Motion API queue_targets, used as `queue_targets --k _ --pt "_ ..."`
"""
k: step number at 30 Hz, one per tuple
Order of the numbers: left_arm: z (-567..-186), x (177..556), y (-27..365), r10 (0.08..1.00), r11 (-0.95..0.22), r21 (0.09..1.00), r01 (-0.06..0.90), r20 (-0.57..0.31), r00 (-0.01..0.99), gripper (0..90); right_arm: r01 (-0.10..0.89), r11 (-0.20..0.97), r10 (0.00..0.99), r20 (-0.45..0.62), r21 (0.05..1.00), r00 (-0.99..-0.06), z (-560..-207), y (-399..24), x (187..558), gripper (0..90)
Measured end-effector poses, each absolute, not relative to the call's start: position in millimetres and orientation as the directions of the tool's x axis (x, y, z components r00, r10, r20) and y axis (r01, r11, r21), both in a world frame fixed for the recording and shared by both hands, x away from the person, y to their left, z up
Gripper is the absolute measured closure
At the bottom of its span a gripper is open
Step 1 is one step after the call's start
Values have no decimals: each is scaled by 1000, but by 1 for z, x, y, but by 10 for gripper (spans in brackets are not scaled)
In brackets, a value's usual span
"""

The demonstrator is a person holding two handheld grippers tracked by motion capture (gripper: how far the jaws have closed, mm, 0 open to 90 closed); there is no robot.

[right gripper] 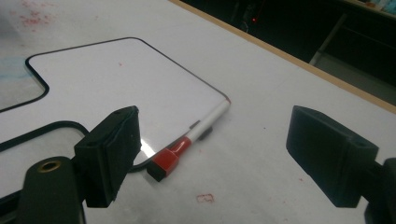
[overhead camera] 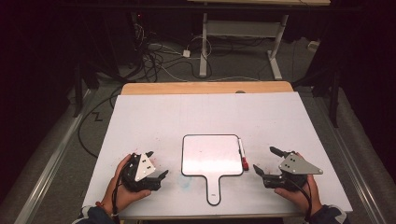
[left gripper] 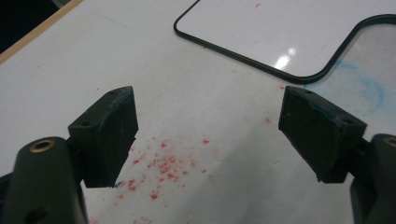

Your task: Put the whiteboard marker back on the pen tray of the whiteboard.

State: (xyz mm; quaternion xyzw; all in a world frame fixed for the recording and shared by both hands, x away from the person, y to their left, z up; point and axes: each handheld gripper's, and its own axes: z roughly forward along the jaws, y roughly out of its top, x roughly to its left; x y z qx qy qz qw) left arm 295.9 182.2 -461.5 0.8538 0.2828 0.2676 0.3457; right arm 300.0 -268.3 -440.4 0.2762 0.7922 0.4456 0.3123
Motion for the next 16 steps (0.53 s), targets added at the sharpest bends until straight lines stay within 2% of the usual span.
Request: queue_targets --k 16 --pt "-460 296 182 674 -593 748 297 259 692 181 132 447 713 -264 885 -650 -438 -266 297 186"
